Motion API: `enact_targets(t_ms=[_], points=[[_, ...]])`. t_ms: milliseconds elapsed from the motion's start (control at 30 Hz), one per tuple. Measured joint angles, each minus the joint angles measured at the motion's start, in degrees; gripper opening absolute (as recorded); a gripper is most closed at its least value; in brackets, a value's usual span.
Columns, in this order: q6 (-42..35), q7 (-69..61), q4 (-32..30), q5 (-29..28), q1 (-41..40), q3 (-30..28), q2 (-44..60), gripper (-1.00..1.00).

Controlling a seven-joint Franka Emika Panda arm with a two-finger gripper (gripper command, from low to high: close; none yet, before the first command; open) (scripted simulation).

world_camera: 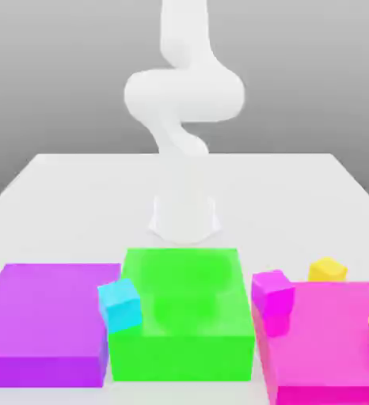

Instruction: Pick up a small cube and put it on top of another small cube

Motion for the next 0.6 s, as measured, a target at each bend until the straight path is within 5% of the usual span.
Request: enact_targets(t_ms=[600], points=[[18.0,19.0,-17.8,-10.6,3.1,25.4,30.1,0.00]])
